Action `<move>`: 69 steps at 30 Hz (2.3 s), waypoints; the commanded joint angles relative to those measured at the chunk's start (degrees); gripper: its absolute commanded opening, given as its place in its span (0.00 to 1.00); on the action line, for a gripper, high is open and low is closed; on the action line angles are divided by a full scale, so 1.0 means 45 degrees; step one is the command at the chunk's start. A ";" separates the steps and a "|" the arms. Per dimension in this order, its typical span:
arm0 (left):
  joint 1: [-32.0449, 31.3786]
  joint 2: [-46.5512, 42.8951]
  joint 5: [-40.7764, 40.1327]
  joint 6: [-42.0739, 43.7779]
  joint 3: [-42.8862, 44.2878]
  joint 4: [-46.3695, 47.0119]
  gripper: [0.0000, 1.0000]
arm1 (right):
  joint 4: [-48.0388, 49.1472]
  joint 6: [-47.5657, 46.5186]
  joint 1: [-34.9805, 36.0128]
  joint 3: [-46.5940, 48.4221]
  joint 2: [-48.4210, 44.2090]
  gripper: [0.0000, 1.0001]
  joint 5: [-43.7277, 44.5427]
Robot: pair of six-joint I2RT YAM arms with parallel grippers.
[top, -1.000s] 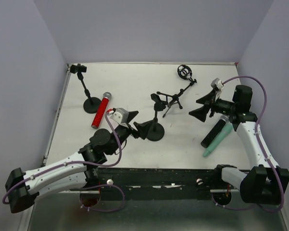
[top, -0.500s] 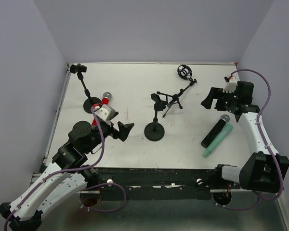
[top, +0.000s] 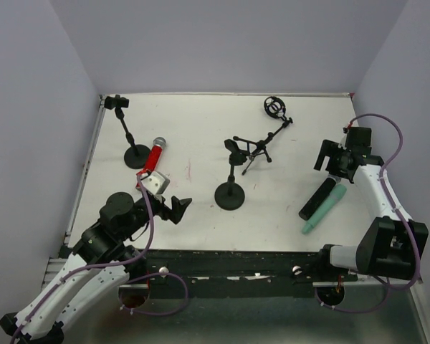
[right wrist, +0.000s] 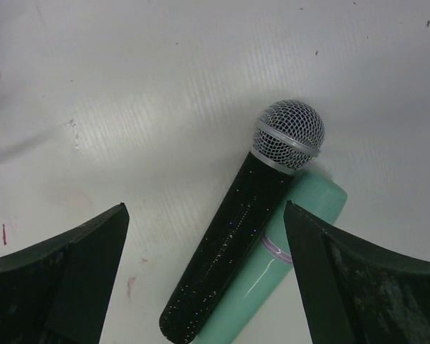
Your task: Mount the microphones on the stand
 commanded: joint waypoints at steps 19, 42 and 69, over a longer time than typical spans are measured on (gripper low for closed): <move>0.0335 -0.0300 0.0163 -0.0325 -0.0065 -0.0044 0.98 | 0.0175 -0.0104 -0.0687 -0.0593 -0.0208 0.97 -0.0008; 0.4867 1.0555 -0.1591 -0.1910 0.5948 -0.3656 0.97 | 0.2032 -0.4363 -0.0687 -0.0534 -0.1067 1.00 -1.2057; 0.5394 1.2088 0.1640 -0.0305 0.6441 -0.2722 0.93 | 0.1464 -0.4831 -0.0570 -0.0710 -0.1771 1.00 -1.3426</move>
